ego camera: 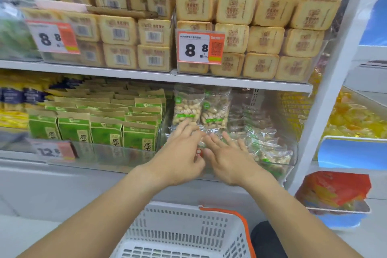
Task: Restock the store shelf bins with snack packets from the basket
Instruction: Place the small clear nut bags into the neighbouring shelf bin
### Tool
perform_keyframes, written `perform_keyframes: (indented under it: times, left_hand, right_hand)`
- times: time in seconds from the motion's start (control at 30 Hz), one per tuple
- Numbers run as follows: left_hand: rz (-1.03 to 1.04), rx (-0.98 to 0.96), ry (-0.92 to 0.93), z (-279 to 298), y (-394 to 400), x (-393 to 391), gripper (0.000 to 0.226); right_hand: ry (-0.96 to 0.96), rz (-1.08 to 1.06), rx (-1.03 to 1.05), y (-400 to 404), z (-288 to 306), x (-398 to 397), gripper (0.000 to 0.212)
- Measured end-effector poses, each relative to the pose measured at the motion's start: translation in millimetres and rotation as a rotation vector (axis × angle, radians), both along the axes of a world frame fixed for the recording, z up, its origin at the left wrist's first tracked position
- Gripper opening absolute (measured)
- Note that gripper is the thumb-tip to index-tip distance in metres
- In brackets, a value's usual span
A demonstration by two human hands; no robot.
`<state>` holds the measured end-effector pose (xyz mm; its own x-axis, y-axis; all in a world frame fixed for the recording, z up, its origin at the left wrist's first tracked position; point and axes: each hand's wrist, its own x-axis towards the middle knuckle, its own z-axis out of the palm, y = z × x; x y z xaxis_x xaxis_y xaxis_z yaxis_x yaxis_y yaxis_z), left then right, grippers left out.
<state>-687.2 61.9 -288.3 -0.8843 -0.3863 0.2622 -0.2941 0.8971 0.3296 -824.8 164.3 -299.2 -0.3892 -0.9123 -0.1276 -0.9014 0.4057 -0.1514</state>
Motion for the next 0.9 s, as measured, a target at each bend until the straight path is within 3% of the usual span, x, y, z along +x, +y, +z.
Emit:
perform_keyframes:
  times: [0.1, 0.17, 0.23, 0.4, 0.6, 0.9]
  left_hand:
    - [0.043, -0.105, 0.281, 15.8, -17.2, 28.5, 0.041]
    - [0.118, -0.153, 0.381, 21.6, -37.9, 47.4, 0.03]
    - [0.204, -0.182, 0.414, 21.7, -62.5, 64.4, 0.028]
    - [0.417, -0.225, 0.328, 4.6, -111.8, 102.2, 0.044]
    - [0.525, -0.217, 0.116, -13.9, -132.9, 124.1, 0.068]
    - [0.516, -0.19, 0.12, -18.8, -141.4, 121.5, 0.067]
  right_hand:
    - [0.08, -0.018, -0.236, -7.9, 18.1, 9.1, 0.058]
    - [0.081, 0.006, -0.516, -22.8, 35.8, 31.1, 0.057]
    - [0.014, 0.096, -0.62, -49.4, 50.2, 59.3, 0.053]
    - [0.092, 0.289, -0.364, -137.3, 68.0, 94.0, 0.063]
    - [0.109, 0.09, -0.114, -198.9, 62.4, 87.9, 0.092]
    - [0.074, 0.0, 0.035, -208.5, 62.7, 88.2, 0.104]
